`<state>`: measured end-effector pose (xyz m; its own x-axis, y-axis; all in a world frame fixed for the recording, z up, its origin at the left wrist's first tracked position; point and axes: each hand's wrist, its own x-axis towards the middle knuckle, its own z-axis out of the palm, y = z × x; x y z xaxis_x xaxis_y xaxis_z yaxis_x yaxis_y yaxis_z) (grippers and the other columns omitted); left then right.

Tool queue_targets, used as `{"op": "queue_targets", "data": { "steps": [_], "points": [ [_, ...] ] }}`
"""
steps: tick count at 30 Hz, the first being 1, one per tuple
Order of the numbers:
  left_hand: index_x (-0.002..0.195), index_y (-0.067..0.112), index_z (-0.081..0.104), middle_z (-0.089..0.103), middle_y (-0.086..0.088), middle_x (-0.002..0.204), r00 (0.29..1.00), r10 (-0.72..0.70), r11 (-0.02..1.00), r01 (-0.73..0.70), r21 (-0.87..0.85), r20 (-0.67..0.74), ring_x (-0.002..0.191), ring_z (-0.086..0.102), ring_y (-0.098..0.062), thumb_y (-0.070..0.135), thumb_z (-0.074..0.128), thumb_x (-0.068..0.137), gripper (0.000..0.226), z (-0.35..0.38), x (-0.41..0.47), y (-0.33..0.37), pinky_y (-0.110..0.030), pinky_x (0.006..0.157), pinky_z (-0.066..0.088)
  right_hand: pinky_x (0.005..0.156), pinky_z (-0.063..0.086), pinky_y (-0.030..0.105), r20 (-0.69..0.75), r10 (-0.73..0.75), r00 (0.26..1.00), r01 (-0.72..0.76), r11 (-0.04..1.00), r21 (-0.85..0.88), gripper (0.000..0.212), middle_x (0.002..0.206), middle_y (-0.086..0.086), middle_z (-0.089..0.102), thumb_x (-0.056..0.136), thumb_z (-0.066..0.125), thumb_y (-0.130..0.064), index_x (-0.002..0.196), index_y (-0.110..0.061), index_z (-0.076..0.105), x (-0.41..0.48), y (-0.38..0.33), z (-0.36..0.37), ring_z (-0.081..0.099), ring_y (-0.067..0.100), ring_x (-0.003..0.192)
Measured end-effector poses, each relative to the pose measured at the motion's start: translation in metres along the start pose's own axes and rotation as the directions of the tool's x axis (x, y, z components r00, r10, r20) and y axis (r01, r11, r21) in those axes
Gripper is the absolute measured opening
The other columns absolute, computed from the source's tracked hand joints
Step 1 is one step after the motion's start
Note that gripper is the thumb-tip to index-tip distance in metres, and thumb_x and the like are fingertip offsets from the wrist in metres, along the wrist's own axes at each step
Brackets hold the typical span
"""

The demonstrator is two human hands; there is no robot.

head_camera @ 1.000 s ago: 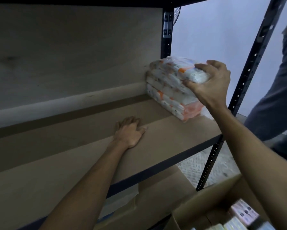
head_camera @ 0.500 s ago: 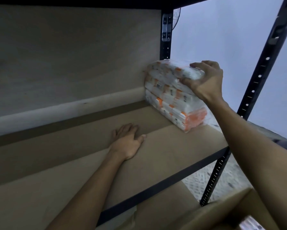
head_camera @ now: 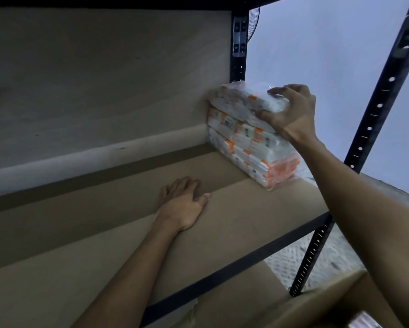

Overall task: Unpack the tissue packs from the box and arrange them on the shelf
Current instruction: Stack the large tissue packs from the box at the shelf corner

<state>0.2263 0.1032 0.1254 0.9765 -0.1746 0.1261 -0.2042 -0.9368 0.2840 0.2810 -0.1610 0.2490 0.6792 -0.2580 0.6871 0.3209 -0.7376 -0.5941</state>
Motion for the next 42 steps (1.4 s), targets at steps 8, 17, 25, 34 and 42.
{"op": "queue_targets", "data": {
  "steps": [8, 17, 25, 34, 42],
  "points": [
    [0.147, 0.032, 0.031, 0.020, 0.005, 0.160, 1.000, 0.003, 1.000, -0.003, 0.011, -0.006, 0.147, 0.013, -0.013, 0.057, 0.033, 0.095, 0.058, 0.000, 0.001, 0.000, -0.039, 0.119, 0.006, 0.104, 0.037, 0.040, -0.027, 0.044, 0.999, -0.045, 0.998, -0.031, 0.057, 0.131, 0.000, 0.046, 0.065, 0.073, -0.056, 0.116, -0.031, 0.065, 0.001, -0.004, 0.005, 0.036, 0.021, 0.127],
    [0.147, 0.032, 0.031, 0.021, 0.005, 0.160, 1.000, 0.001, 1.000, -0.001, 0.010, -0.010, 0.147, 0.014, -0.014, 0.058, 0.033, 0.095, 0.058, 0.002, 0.001, -0.002, -0.040, 0.120, 0.008, 0.104, 0.032, 0.039, 0.021, 0.050, 0.999, -0.049, 0.998, -0.045, 0.057, 0.135, 0.001, 0.043, 0.070, 0.071, -0.054, 0.122, -0.033, 0.061, -0.002, -0.004, 0.002, 0.032, 0.023, 0.130],
    [0.148, 0.032, 0.031, 0.021, 0.005, 0.160, 1.000, 0.006, 1.000, -0.006, 0.021, -0.006, 0.147, 0.014, -0.015, 0.059, 0.032, 0.095, 0.059, 0.001, 0.001, -0.002, -0.040, 0.119, 0.007, 0.109, 0.025, 0.046, 0.111, 0.062, 0.992, -0.051, 0.994, -0.098, 0.066, 0.143, 0.001, 0.037, 0.068, 0.070, -0.061, 0.128, -0.038, 0.055, 0.002, 0.001, -0.004, 0.024, 0.023, 0.137],
    [0.148, 0.031, 0.031, 0.022, 0.005, 0.160, 1.000, 0.000, 1.000, 0.000, 0.021, -0.001, 0.147, 0.014, -0.014, 0.059, 0.033, 0.095, 0.060, 0.000, 0.001, -0.001, -0.040, 0.119, 0.007, 0.110, 0.010, 0.053, 0.188, 0.038, 0.981, -0.007, 0.987, -0.161, 0.071, 0.157, 0.001, 0.023, 0.072, 0.064, -0.064, 0.136, -0.038, 0.047, -0.005, -0.003, -0.019, 0.004, 0.024, 0.147],
    [0.147, 0.025, 0.036, 0.027, -0.001, 0.158, 1.000, 0.011, 1.000, -0.011, -0.010, 0.012, 0.147, 0.019, -0.018, 0.053, 0.035, 0.098, 0.056, -0.005, -0.008, 0.003, -0.039, 0.120, 0.011, 0.114, 0.016, 0.058, 0.180, 0.026, 0.983, 0.012, 0.979, -0.204, 0.064, 0.159, 0.004, 0.021, 0.087, 0.059, -0.046, 0.145, -0.034, 0.036, -0.054, -0.007, -0.042, 0.012, 0.026, 0.148]
  ]
}}
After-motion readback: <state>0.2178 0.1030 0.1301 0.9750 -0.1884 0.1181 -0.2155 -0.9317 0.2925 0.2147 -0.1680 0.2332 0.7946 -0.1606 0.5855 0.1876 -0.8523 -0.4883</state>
